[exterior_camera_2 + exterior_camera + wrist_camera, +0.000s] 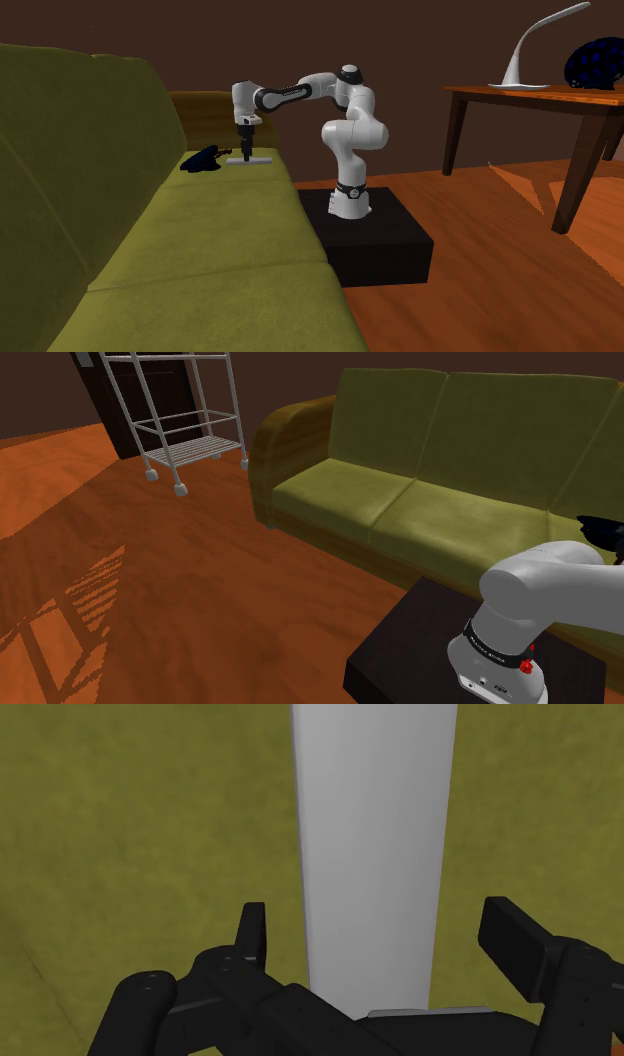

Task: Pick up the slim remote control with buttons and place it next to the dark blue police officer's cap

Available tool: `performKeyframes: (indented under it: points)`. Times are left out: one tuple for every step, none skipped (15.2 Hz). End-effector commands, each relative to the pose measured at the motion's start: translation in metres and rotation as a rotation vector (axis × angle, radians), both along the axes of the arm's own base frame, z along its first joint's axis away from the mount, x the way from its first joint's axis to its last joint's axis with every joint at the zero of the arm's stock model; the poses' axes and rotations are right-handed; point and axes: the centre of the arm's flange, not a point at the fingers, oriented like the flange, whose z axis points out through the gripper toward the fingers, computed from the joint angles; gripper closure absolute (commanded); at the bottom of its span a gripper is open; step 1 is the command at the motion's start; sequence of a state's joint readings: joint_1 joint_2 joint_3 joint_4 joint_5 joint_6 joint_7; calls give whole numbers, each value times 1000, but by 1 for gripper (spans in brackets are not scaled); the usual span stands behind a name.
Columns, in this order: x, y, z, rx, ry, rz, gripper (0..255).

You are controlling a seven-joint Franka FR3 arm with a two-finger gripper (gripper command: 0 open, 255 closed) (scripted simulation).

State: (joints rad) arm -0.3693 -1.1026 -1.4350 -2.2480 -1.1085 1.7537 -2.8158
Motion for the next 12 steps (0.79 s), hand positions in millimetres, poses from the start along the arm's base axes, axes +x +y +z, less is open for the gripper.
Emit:
performKeyframes:
  points:
    - [0,0,13,0,0,0,0]
    - [0,0,26,0,0,0,0]
    - [0,0,40,0,0,0,0]
    - [0,0,50,0,0,0,0]
    - [0,0,50,0,0,0,0]
    - [0,0,50,0,0,0,0]
    - [0,0,50,0,0,0,0]
    - [0,0,50,0,0,0,0]
    - [0,0,50,0,0,0,0]
    - [0,0,50,0,0,0,0]
    - [0,0,50,0,0,0,0]
    - [0,0,50,0,0,0,0]
